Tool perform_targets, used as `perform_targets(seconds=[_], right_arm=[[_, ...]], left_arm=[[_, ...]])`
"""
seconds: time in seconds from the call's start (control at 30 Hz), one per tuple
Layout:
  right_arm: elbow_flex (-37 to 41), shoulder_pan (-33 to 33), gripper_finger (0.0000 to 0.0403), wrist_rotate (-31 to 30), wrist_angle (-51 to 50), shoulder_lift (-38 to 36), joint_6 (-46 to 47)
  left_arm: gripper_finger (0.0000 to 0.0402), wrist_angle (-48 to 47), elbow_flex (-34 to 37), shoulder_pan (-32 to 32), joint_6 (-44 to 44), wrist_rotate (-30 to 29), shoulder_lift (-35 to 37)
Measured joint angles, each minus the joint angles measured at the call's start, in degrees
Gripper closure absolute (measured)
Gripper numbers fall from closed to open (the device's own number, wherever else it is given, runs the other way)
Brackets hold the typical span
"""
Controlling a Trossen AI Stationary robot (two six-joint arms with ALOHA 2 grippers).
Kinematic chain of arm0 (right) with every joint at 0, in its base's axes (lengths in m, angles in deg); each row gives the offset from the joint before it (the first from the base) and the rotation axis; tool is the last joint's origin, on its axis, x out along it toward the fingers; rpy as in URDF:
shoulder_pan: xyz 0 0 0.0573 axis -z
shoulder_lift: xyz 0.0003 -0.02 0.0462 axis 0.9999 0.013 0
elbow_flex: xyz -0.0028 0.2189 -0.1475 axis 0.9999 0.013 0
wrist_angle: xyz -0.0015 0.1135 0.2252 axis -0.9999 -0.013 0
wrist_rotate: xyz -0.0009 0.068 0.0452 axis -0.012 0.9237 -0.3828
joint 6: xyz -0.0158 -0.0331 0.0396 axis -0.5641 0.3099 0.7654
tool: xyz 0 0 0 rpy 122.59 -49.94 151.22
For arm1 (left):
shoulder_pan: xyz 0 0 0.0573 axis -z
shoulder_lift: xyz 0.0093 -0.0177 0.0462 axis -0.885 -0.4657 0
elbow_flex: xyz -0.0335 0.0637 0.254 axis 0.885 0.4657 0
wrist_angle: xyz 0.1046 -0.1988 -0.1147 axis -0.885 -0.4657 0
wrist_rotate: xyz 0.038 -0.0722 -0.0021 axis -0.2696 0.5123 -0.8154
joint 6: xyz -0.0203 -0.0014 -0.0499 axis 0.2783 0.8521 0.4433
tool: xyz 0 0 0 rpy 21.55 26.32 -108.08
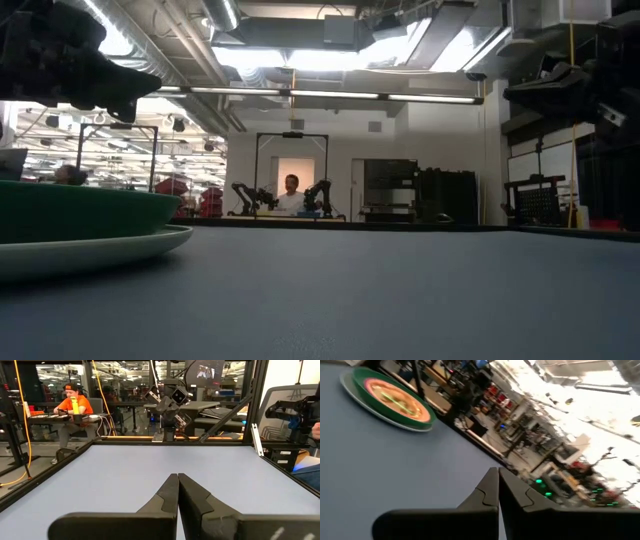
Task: Stack plastic plates
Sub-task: Return to Home Position
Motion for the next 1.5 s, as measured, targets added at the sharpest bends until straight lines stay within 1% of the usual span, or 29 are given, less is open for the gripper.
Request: perform_targets(seconds=[0.07, 0.17, 0.3, 1.5], right_arm=[[0.0, 2.5, 0.0403, 4.0, -0.3, 0.0, 1.4], [0.0, 4.5, 0.0403, 7.0, 0.2, 0.0, 1.5], [0.0, 5.6, 0.0403, 6.5, 0.2, 0.0, 1.3], [0.0, 5.5, 0.0403, 6.1, 0.3, 0.0, 1.4]], left_arm=[[0.0401, 0.0, 0.0, 0.0, 0.0, 0.0, 0.0], [0.0401, 0.0, 0.0, 0.0, 0.0, 0.0, 0.0], [0.0401, 0.0, 0.0, 0.0, 0.0, 0.0, 0.0], [0.0401, 0.0, 0.0, 0.0, 0.0, 0.0, 0.0]])
